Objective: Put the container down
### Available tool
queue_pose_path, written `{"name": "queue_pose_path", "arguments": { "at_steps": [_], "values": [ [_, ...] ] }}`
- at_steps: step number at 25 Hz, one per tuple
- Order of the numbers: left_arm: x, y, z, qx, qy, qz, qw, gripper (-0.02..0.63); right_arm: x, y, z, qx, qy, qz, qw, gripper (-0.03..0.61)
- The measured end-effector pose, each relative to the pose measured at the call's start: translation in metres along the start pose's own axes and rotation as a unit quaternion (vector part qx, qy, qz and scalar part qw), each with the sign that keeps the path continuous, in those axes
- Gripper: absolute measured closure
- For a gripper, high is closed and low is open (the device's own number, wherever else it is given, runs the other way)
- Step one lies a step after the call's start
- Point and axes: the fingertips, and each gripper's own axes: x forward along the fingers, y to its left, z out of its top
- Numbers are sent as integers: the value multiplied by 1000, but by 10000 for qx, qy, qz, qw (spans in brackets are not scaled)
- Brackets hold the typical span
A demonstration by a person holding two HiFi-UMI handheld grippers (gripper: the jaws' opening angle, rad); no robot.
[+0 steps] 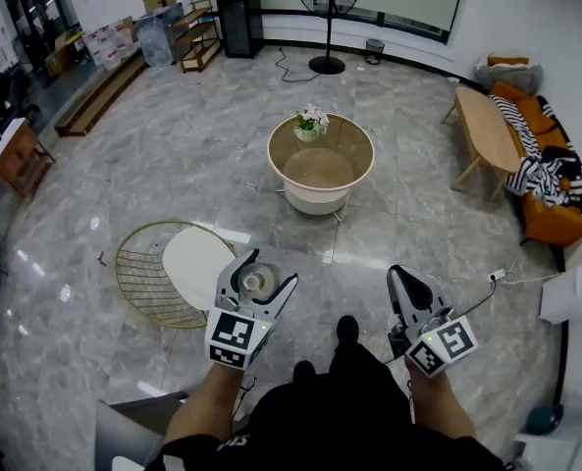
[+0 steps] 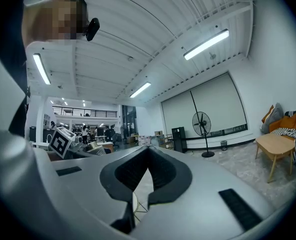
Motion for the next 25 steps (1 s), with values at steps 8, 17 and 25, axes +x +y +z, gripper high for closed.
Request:
{"name": "queue_pose_path", "arguments": {
  "at_steps": [8,17,25],
  "values": [
    [46,14,4,25,93,-1,10000,267,24,-45,-6,200,-16,-36,9998,565],
    [148,33,7,-172,273,80,9994,267,82,-143,-19,520,121,124,9985,565],
    [259,54,37,-243,326,342,9986,267,145,-244,-9,650,256,468,9965,565]
  ]
}}
